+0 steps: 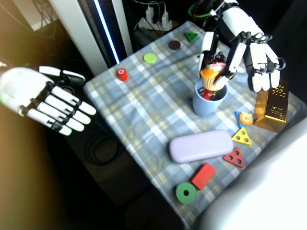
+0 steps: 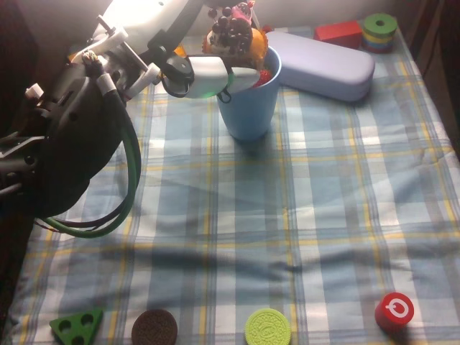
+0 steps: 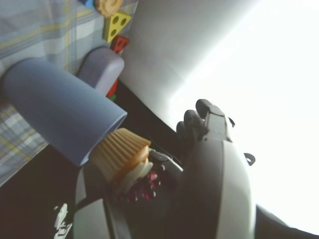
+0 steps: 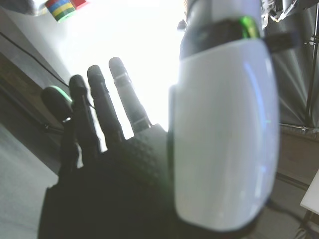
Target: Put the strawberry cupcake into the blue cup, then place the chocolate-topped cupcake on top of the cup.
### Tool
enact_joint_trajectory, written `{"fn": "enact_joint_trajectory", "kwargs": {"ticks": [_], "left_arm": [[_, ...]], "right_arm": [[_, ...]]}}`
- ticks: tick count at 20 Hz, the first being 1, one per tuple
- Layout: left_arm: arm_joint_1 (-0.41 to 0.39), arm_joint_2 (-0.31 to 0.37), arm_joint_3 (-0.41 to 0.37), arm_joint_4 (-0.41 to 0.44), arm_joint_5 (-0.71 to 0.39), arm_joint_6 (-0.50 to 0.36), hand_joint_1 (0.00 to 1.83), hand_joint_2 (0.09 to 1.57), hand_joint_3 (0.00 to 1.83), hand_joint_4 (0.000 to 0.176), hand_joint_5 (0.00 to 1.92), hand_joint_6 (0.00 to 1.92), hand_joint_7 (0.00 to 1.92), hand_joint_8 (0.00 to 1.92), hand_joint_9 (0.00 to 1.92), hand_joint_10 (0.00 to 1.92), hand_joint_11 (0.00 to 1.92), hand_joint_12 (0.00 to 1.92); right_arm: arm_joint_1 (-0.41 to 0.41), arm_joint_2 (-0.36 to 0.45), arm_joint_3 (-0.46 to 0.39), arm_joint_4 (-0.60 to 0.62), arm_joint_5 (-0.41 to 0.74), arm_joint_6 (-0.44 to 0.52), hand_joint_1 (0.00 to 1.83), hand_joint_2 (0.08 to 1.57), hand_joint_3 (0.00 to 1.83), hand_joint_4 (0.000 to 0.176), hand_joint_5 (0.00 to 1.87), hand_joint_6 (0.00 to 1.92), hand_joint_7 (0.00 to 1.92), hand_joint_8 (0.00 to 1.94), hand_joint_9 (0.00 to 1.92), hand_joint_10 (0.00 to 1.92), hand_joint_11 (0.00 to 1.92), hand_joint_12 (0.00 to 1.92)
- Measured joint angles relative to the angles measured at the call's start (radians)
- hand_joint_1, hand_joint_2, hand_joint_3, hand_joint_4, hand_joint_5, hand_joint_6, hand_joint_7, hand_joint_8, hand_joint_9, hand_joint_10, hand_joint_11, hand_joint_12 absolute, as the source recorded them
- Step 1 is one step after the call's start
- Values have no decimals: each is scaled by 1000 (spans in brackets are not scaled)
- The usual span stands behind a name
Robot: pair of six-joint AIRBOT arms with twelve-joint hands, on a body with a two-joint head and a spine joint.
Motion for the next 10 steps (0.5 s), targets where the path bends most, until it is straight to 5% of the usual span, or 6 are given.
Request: {"fn": "enact_joint_trajectory", "kwargs": {"ticks": [6,7,8,10], "left_arm": [[1,0,0,0,2,0,1023,1093,4,176,997,943,316,5,233,2,38,196],[2,0,0,0,2,0,1008,1015,0,158,867,367,301,7,233,6,43,178],[2,0,0,-1,5,0,1048,972,0,172,728,106,274,5,234,3,49,175],[3,0,0,0,3,0,1082,937,0,173,634,10,252,0,246,6,57,177]], "right_arm": [[0,0,0,0,0,1,457,831,0,0,223,1,292,2,276,5,0,1123],[0,0,0,0,0,2,447,841,1,0,233,2,313,6,285,7,0,1150],[0,0,0,0,0,2,447,843,1,0,236,1,307,1,274,1,0,1134],[0,0,0,0,0,3,415,841,0,0,231,2,302,1,270,4,0,1182]]}}
